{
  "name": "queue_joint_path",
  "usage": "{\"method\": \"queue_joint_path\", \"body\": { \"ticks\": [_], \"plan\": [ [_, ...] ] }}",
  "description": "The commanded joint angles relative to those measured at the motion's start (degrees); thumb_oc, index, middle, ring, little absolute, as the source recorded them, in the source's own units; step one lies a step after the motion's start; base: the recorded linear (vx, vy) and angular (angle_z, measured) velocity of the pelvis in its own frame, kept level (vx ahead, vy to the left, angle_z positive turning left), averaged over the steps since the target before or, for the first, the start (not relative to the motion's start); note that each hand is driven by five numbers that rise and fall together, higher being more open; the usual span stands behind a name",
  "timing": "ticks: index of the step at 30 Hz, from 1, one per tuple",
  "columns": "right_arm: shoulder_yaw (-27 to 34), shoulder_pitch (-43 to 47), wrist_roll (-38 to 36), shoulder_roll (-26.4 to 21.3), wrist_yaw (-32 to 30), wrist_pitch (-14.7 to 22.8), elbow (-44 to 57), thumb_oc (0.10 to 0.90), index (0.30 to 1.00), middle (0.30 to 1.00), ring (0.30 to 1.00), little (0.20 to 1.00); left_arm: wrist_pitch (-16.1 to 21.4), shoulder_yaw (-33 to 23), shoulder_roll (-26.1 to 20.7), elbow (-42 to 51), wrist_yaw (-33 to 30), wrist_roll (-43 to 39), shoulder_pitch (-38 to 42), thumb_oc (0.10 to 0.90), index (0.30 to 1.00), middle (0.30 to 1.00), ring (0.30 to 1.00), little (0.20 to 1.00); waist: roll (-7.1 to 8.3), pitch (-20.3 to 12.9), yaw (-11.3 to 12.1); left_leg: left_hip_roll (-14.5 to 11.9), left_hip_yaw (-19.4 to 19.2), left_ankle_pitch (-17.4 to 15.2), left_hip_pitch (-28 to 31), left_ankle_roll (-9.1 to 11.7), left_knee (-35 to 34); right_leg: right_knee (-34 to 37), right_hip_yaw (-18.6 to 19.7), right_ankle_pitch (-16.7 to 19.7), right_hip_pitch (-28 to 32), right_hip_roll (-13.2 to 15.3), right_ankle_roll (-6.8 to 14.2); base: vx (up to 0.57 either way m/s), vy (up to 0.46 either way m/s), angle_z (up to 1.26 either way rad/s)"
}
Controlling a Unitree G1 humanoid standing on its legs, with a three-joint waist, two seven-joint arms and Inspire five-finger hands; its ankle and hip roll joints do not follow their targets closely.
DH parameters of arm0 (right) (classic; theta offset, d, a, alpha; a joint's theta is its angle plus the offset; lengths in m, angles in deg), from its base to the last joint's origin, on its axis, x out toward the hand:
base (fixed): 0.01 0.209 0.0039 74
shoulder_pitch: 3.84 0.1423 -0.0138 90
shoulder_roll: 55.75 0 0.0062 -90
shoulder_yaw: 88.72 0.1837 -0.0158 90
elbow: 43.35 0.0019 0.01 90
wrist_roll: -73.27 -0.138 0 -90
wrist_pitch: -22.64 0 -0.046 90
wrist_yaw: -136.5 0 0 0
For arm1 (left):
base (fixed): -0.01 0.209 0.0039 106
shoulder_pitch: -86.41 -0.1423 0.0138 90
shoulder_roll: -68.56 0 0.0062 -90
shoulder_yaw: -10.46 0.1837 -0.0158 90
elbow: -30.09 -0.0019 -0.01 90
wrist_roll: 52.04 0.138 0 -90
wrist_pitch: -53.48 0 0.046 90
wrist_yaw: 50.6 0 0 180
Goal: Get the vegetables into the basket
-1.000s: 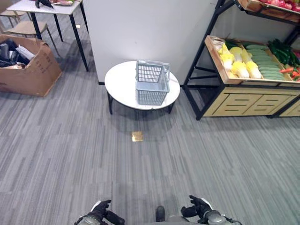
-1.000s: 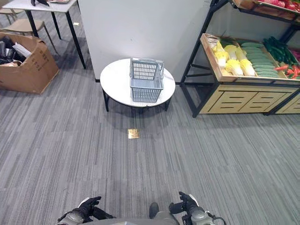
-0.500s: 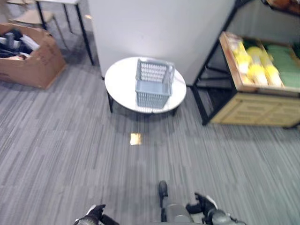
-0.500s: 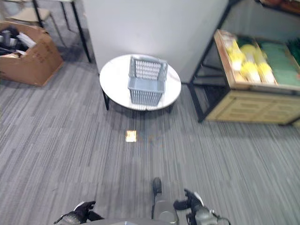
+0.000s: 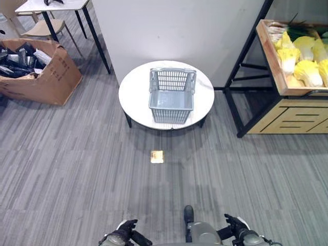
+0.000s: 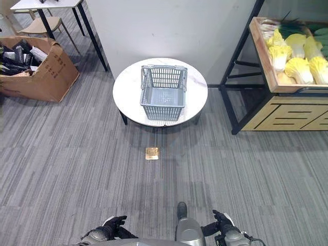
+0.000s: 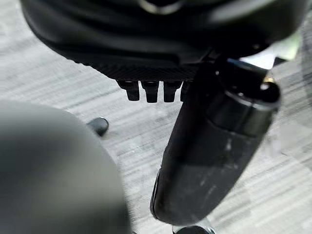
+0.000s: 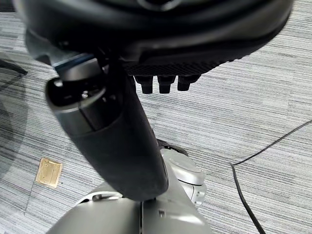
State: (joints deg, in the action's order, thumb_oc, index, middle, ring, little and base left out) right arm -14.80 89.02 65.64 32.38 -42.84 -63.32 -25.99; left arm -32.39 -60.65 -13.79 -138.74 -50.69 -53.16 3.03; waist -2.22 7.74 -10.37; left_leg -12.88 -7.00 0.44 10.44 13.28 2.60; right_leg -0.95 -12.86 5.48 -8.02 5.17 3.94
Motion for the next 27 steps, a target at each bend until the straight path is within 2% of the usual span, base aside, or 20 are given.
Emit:
{"method": "queue_joint_path", "body": {
  "ticks": [1, 2, 3, 4, 5, 7, 9, 10, 11, 12, 13, 16, 19, 20, 22, 24, 27],
  "plan": [
    [-1.2, 0.8, -0.4, 1.8, 0.8, 1.2, -2.3, 0.9, 1.0, 1.0, 1.0, 1.0, 1.0, 1.9, 0.0, 1.1, -0.1, 0.6, 0.1, 0.9, 1.0, 1.0, 1.0, 1.0, -0.38, 0.5, -0.4, 5.4, 0.4, 8.4, 4.0, -1.3, 0.8, -0.8, -0.7, 6.1, -4.0, 0.9, 3.3, 0.26, -0.307, -0.07],
    [-1.0, 0.6, -0.7, 1.7, 0.9, 1.2, -2.5, 0.9, 1.0, 1.0, 1.0, 1.0, 1.0, 1.9, 0.1, 0.9, 0.0, 0.4, 0.2, 0.9, 1.0, 1.0, 1.0, 1.0, -0.95, 0.5, -0.6, 4.7, 0.7, 11.4, 3.3, -0.1, 3.4, -0.6, -0.8, 4.7, -2.7, -0.1, 2.2, 0.21, -0.242, -0.08],
    [-0.9, 0.6, -0.7, 1.5, 0.8, 1.2, -2.6, 0.9, 1.0, 1.0, 1.0, 1.0, 1.0, 1.8, 0.1, 1.4, 0.1, 0.0, 0.1, 0.9, 1.0, 1.0, 1.0, 1.0, -1.08, 0.6, -0.6, 4.4, 0.5, 12.9, 2.4, 0.4, 5.2, -0.4, -0.8, 4.1, -1.8, -0.4, 1.8, 0.28, -0.31, -0.06],
    [-1.1, 0.6, -0.4, 1.2, 0.8, 1.1, -2.5, 0.9, 1.0, 1.0, 1.0, 1.0, 1.1, 2.3, 0.2, 2.4, 0.1, -0.3, 0.1, 0.9, 1.0, 1.0, 1.0, 1.0, -0.56, 0.9, -0.5, 3.9, -0.7, 15.6, 0.1, 0.9, 10.5, 0.0, -0.6, 3.2, 0.0, -0.4, 0.9, 0.23, -0.254, -0.05],
    [-1.1, 0.6, -0.3, 1.1, 0.8, 1.1, -2.8, 0.9, 1.0, 1.0, 1.0, 1.0, 1.1, 2.4, 0.1, 2.4, 0.1, -0.3, 0.2, 0.9, 1.0, 1.0, 1.0, 1.0, -0.11, 0.9, -0.4, 3.9, -1.4, 16.5, -0.9, 1.2, 13.5, 0.3, -0.5, 2.6, 1.2, -0.4, 0.4, 0.31, -0.297, -0.08],
    [-1.1, 0.7, -0.3, 0.7, 0.8, 0.9, -3.5, 0.9, 1.0, 1.0, 1.0, 1.0, 0.9, 2.5, 0.1, 2.9, 0.0, -0.9, 0.4, 0.9, 1.0, 1.0, 1.0, 1.0, 0.75, 1.0, 0.1, 2.0, -5.3, 17.5, -3.6, -0.4, 15.4, 1.1, 0.2, 1.4, 4.2, -0.3, -0.1, 0.31, -0.188, -0.25],
    [-0.4, 0.4, -0.8, 0.3, 0.4, 0.8, -3.7, 0.9, 1.0, 1.0, 1.0, 1.0, 1.3, 2.8, 0.0, 3.5, 0.2, -0.9, 0.5, 0.9, 1.0, 1.0, 1.0, 1.0, 1.53, 1.4, 1.6, 2.7, -6.9, 12.9, -10.6, -2.7, 12.1, 2.5, 2.8, -0.3, 8.1, -0.2, 0.6, 0.39, -0.061, -0.33],
    [-0.2, 0.4, -0.6, 0.2, 0.2, 0.7, -4.2, 0.9, 1.0, 1.0, 1.0, 1.0, 1.4, 2.9, 0.0, 3.5, 0.1, -0.9, 0.7, 0.9, 1.0, 1.0, 1.0, 1.0, 1.49, 1.2, 2.5, 3.2, -7.2, 11.4, -13.5, -3.5, 5.8, 3.3, 4.2, -1.0, 9.9, 0.0, 1.4, 0.5, 0.05, -0.22],
    [-0.3, 0.0, 0.0, 0.2, 0.1, 0.8, -4.3, 0.9, 1.0, 1.0, 1.0, 1.0, 1.5, 3.0, 0.0, 3.6, 0.0, -0.6, 0.6, 0.9, 1.0, 1.0, 1.0, 1.0, 1.38, 1.2, 3.4, 3.5, -7.2, 11.7, -16.0, -3.8, -2.1, 4.0, 5.4, -2.0, 12.1, 0.4, 2.1, 0.39, 0.074, -0.32],
    [-0.3, 0.0, 0.0, 0.2, 0.1, 0.8, -4.3, 0.9, 1.0, 1.0, 1.0, 1.0, 1.5, 3.1, 0.0, 3.6, 0.0, -0.6, 0.6, 0.9, 1.0, 1.0, 1.0, 1.0, 1.52, 1.3, 3.4, 3.7, -7.3, 11.8, -15.5, -3.9, -2.4, 4.0, 5.5, -2.1, 12.3, 0.5, 2.2, 0.35, 0.067, -0.23],
    [-0.6, -0.1, 0.3, 0.4, 0.1, 0.8, -4.3, 0.9, 1.0, 1.0, 1.0, 1.0, 1.7, 3.0, 0.0, 3.7, -0.2, -0.6, 0.7, 0.9, 1.0, 1.0, 1.0, 1.0, 1.16, 1.3, 4.2, 3.5, -5.7, 14.0, -17.8, -3.6, -5.3, 4.4, 6.5, -2.6, 13.1, 0.0, 2.3, 0.22, 0.028, -0.21],
    [-1.1, 0.2, 0.8, 0.5, -0.3, 0.9, -4.5, 0.9, 1.0, 1.0, 1.0, 1.0, 1.9, 2.7, -0.2, 3.9, -0.8, -0.6, 0.8, 0.9, 1.0, 1.0, 1.0, 1.0, 1.62, 1.4, 5.3, 2.7, -4.7, 15.7, -23.0, -2.8, -7.6, 4.9, 9.0, -4.6, 16.3, -0.4, 2.5, 0.34, 0.022, -0.63],
    [-1.2, 0.3, 1.1, 0.6, -0.2, 0.9, -4.9, 0.9, 1.0, 1.0, 1.0, 1.0, 1.8, 1.8, -0.5, 3.7, -1.0, -1.1, 0.4, 0.9, 1.0, 1.0, 1.0, 1.0, 2.01, 1.4, 6.2, 1.9, -5.6, 16.7, -23.6, -2.1, -7.6, 4.7, 10.8, -6.1, 18.7, -0.4, 2.7, 0.35, 0.044, -0.58],
    [-1.9, 0.2, 1.3, 1.6, 0.0, 0.7, -5.4, 0.9, 1.0, 1.0, 1.0, 1.0, 1.5, 0.3, -0.8, 3.2, -0.9, -2.2, -0.2, 0.9, 1.0, 1.0, 1.0, 1.0, 1.95, -0.3, 7.2, 1.0, -7.2, 17.0, -21.6, -2.8, -7.6, 4.4, 12.0, -8.7, 21.2, -0.7, 2.5, 0.41, 0.109, -0.99],
    [-1.8, 0.5, 1.0, 1.8, 0.0, 0.8, -5.5, 0.9, 1.0, 1.0, 1.0, 1.0, 1.5, -0.1, -0.8, 3.2, -0.9, -2.7, -0.1, 0.9, 1.0, 1.0, 1.0, 1.0, 2.35, -0.6, 7.3, 1.3, -7.7, 16.9, -21.2, -2.9, -7.6, 4.4, 12.5, -8.8, 21.3, -0.2, 2.8, 0.3, 0.098, -0.96],
    [-1.5, 0.8, 0.5, 2.3, 0.0, 0.5, -5.6, 0.9, 1.0, 1.0, 1.0, 1.0, 1.6, -0.3, -1.2, 3.1, -0.7, -2.8, -0.1, 0.9, 1.0, 1.0, 1.0, 1.0, 3.38, -2.2, 7.4, 2.5, -8.9, 15.1, -19.9, -4.4, -7.6, 4.0, 13.7, -8.5, 21.7, 1.1, 4.1, 0.29, 0.101, -0.71],
    [-2.0, 1.2, 0.8, 2.9, 0.3, 0.5, -4.5, 0.9, 1.0, 1.0, 1.0, 1.0, 1.8, 0.2, -1.8, 3.9, -0.3, -2.2, -0.3, 0.9, 1.0, 1.0, 1.0, 1.0, 4.59, -3.4, 7.5, 3.8, -12.7, 13.4, -18.2, -6.1, -7.6, 1.3, 15.8, -5.9, 19.9, 2.9, 5.8, 0.29, 0.14, -0.36]
  ]
}}
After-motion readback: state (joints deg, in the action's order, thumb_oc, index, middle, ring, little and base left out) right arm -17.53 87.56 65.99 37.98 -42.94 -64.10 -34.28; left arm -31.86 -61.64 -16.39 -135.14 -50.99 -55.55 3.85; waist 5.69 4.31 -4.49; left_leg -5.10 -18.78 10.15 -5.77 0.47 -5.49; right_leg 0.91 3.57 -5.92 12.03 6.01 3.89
